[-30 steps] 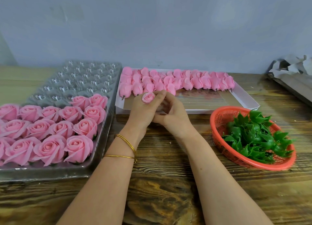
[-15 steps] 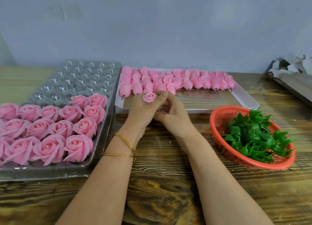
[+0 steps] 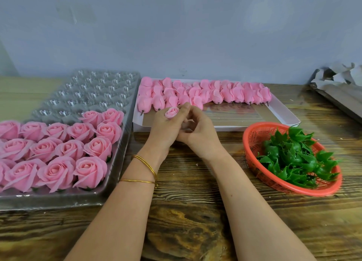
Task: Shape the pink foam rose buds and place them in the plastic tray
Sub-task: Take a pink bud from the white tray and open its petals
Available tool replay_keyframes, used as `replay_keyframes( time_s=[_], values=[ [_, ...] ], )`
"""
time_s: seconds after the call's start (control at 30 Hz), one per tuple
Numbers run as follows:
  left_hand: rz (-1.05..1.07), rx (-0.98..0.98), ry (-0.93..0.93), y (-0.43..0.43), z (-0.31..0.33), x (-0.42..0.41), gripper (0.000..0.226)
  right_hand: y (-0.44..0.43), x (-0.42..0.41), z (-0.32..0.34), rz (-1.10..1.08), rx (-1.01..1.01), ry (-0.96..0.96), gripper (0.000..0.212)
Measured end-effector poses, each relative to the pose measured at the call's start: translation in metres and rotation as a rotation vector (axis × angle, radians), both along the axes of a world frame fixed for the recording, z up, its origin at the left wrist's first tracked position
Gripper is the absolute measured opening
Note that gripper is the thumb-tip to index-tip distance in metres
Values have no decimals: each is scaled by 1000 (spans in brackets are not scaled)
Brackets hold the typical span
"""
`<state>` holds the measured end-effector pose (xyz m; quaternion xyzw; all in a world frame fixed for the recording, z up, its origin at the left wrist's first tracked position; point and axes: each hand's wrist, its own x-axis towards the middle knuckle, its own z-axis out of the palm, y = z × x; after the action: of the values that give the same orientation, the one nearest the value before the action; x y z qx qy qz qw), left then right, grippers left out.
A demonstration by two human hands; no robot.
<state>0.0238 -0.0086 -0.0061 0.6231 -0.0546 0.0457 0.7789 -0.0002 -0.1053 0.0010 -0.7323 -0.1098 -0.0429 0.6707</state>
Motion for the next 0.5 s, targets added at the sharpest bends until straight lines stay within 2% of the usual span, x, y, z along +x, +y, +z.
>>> replay_keyframes(
  time_s=[0.2,0.5],
  values=[
    [-25,74,-36,3,-1,-2,16,0,1,-1,-34,-17,-21,51],
    [-28,110,-72,5,-4,1,17,0,1,-1,22,38,25,51]
  ],
)
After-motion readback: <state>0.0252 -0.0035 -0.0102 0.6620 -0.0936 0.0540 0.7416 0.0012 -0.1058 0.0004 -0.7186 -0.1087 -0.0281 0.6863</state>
